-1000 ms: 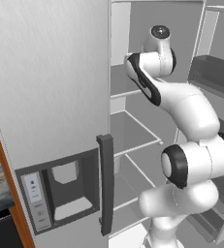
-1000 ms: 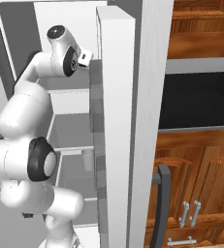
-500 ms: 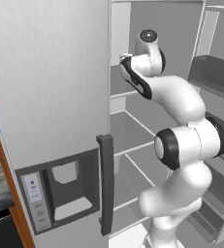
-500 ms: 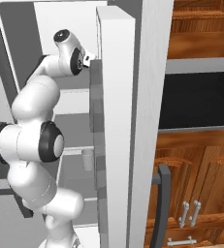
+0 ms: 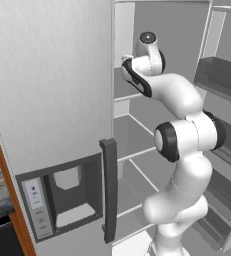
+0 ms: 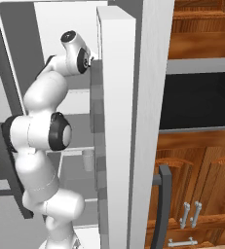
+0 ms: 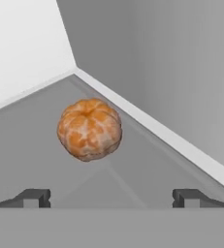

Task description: Pick the pear and tangerine from the fridge and place them on the plate next to the blender to make a fruit smoothie.

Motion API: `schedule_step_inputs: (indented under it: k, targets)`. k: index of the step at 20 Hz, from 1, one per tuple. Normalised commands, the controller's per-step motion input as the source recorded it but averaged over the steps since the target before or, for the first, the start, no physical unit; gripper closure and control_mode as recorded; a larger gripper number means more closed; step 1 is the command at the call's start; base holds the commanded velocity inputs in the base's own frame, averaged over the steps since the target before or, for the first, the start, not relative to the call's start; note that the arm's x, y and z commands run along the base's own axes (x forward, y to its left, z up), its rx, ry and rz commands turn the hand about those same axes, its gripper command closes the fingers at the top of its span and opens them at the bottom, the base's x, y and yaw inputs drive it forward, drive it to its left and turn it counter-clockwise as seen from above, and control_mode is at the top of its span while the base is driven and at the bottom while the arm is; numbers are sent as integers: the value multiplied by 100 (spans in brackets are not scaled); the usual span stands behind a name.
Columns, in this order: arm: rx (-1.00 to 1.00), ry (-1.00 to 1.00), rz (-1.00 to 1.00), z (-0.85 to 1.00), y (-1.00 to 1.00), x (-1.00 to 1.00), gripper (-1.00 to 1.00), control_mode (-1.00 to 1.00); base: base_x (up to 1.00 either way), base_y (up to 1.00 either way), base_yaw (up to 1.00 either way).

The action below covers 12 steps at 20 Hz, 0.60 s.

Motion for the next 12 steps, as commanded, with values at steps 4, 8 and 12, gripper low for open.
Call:
schedule_step_inputs:
  k: [4,8,12]
  targets:
    - [1,0,0,-11,-13,41,-100,-100,0,0,0]
    - [1,0,-1,-4,-1,50,-100,-100,0,0,0]
    - [0,0,-1,-12,0,47,-100,-100,0,0,0]
